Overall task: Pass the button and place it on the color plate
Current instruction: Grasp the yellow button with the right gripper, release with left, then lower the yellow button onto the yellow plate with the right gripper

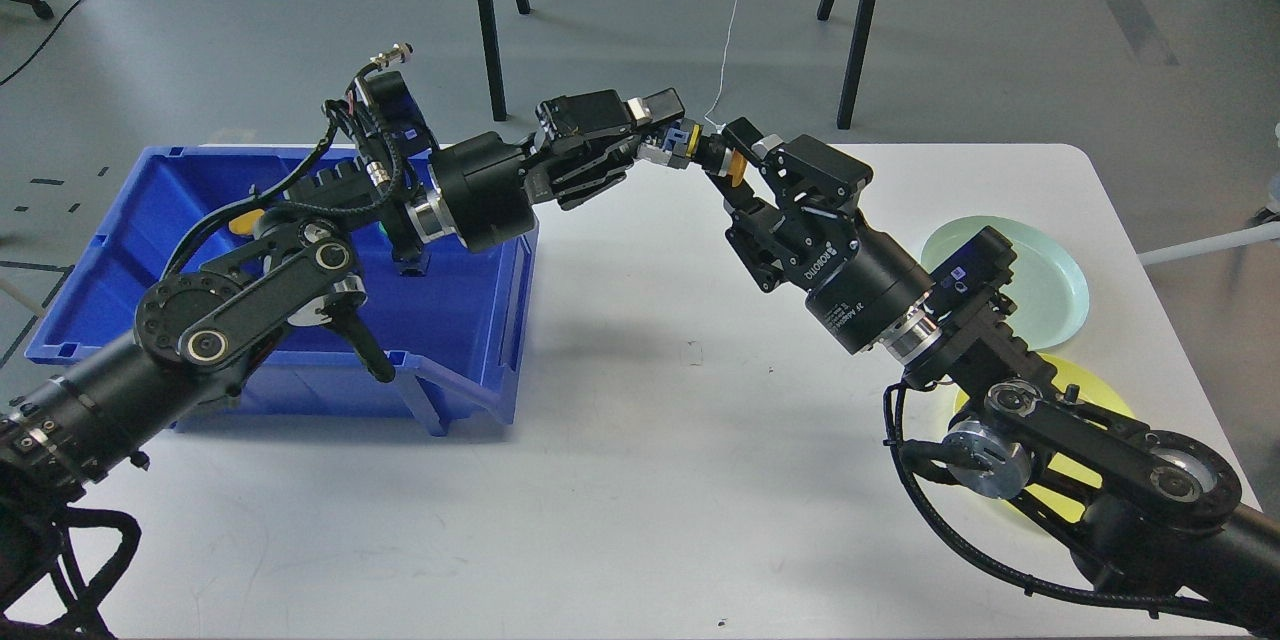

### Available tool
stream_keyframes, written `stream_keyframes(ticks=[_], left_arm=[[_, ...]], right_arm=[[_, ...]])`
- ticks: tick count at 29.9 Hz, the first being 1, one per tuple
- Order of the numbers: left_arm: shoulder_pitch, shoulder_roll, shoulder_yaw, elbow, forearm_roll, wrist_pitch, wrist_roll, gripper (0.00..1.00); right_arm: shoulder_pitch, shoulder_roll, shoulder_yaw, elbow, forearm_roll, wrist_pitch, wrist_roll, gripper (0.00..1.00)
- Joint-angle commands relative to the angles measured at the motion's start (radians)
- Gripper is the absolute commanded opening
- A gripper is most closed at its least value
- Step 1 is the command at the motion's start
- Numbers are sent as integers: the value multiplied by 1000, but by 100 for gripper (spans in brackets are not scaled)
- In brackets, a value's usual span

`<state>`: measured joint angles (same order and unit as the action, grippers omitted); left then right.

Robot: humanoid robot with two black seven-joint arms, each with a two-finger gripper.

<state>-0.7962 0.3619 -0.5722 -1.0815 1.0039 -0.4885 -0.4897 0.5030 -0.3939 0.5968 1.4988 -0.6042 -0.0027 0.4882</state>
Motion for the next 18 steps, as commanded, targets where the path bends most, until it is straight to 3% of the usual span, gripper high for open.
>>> stream_keyframes(ticks=[1,3,5,14,18], left_arm=[[0,-1,-3,-1,-13,0,1,65],[0,0,-5,-6,-18,0,1,80],[8,2,-8,-11,-19,0,1,87],[23,8,-17,-12,-28,0,1,89],[26,20,-15,-11,-51,0,1,89]], right_arm=[[-3,0,1,3,1,-5,1,0],[-4,-5,1,5,6,-5,1,0],[-4,-5,3,6,7,-8,1,0],[-55,-19,18,23,7,-13,1,0],[-187,-217,92,148,3,-34,1,0]])
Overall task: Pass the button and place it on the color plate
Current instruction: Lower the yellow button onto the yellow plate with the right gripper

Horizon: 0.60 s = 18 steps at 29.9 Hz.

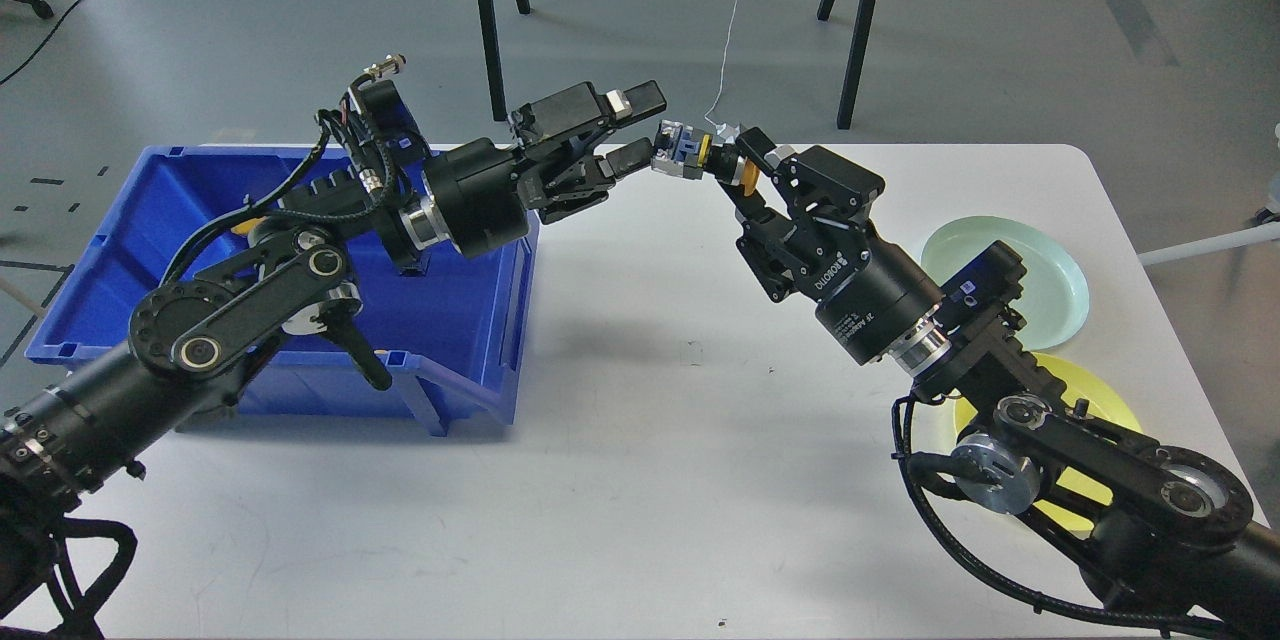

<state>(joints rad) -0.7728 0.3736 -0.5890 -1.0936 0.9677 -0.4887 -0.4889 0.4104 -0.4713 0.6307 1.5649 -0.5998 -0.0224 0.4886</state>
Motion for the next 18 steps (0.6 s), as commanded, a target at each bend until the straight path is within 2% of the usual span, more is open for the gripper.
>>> stream_keyframes(ticks=[1,5,9,12,18], left_arm=[[9,8,2,3,-20,0,0,89],[33,24,2,6,-26,0,0,91],[47,25,3,8,-24,0,0,92],[58,24,3,6,-24,0,0,92],[58,21,9,6,-24,0,0,92]], right_arm=[[-160,-203,96,118,0,-17,0,0],[-489,-392,285,170,6,-14,0,0],[-773,-431,400,156,0,-17,0,0],[-858,-448,406,152,3,-31,0,0],[-889,-446,406,132,12,-152,0,0]])
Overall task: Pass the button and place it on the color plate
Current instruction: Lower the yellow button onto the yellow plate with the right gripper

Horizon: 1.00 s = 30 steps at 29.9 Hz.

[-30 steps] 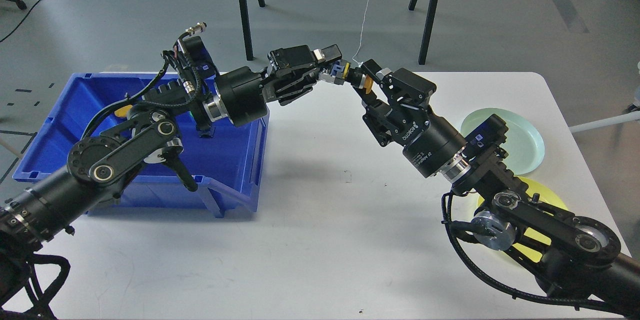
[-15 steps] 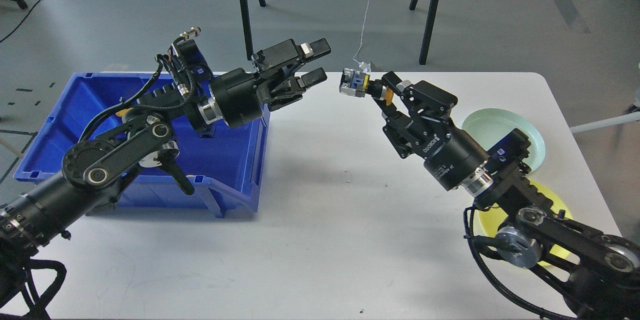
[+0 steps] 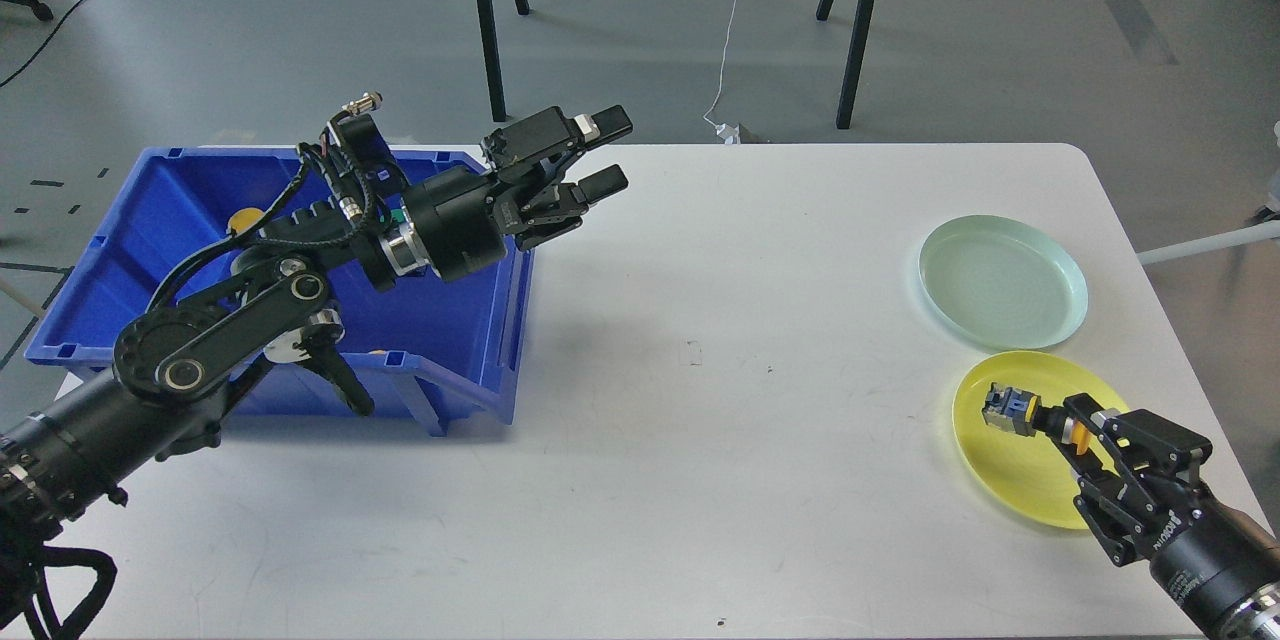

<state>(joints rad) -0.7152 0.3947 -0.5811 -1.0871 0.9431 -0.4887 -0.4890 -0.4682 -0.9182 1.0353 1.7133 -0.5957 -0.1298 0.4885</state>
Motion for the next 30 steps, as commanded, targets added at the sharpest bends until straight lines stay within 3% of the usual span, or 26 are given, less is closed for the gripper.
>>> stream_keyframes(ticks=[1,8,13,21,30], left_arm=[[0,0,1,0,0,0,0,92],[5,-2,-2,-4,0,0,0,92],[13,-2,-5,-7,0,0,0,92],[13,-4,-6,-7,0,0,0,92],[14,26,-52,-7,0,0,0,92]], right_arm=[[-9,4,3,-32,14,-48,0,0],[20,30,22,-89,165,-36,0,4],[39,35,17,-97,172,-37,0,36],[42,73,-1,-101,177,-34,0,56],[77,119,15,-75,178,19,0,56]])
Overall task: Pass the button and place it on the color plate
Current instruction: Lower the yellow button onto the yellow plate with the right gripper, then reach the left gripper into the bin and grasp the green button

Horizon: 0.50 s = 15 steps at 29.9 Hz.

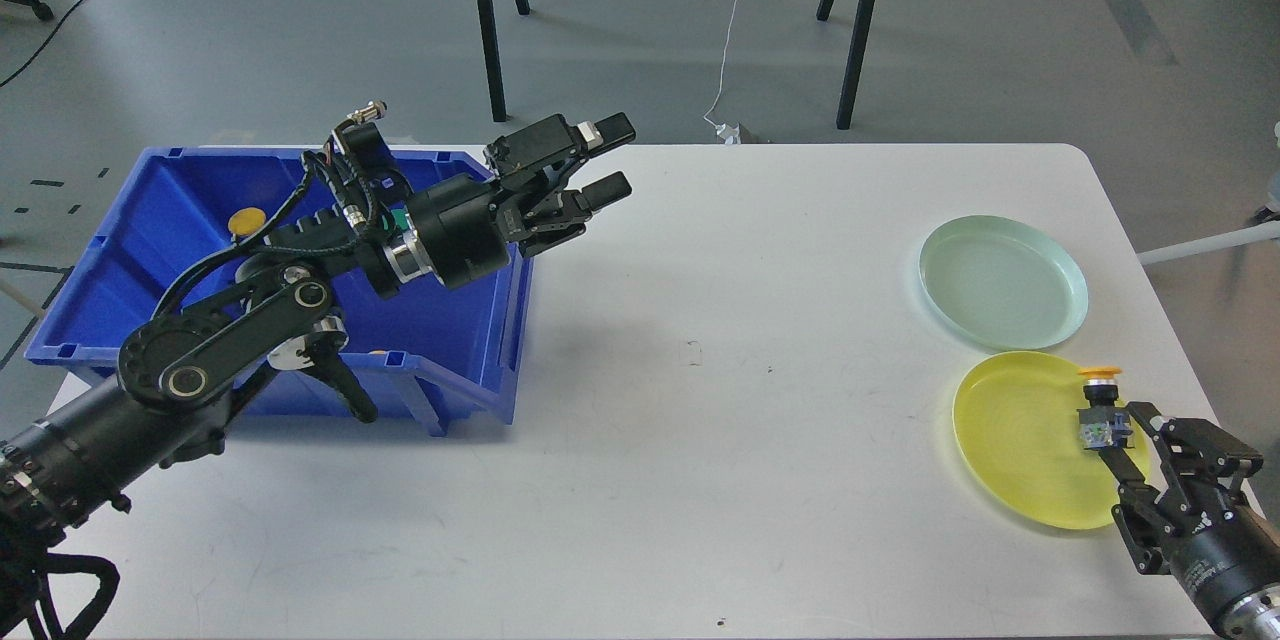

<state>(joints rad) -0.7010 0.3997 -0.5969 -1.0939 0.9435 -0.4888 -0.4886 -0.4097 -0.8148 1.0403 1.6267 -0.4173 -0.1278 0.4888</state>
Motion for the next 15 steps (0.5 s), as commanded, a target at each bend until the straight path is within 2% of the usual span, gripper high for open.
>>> stream_keyframes(ticks=[1,4,8,12,15], left_arm=[[0,37,-61,0,-2,0,0,92],[-2,126,-127,0,0,0,0,93],[-29,347,-127,-14,44,0,0,96],[-66,583,-127,-57,291,0,0,97],[-63,659,-126,-84,536,0,0,98]], right_arm=[[37,16,12,18,0,20,0,56],[130,19,12,33,2,19,0,56],[244,31,14,41,2,16,0,56],[334,86,18,33,2,14,0,56],[387,121,33,25,3,16,0,56]])
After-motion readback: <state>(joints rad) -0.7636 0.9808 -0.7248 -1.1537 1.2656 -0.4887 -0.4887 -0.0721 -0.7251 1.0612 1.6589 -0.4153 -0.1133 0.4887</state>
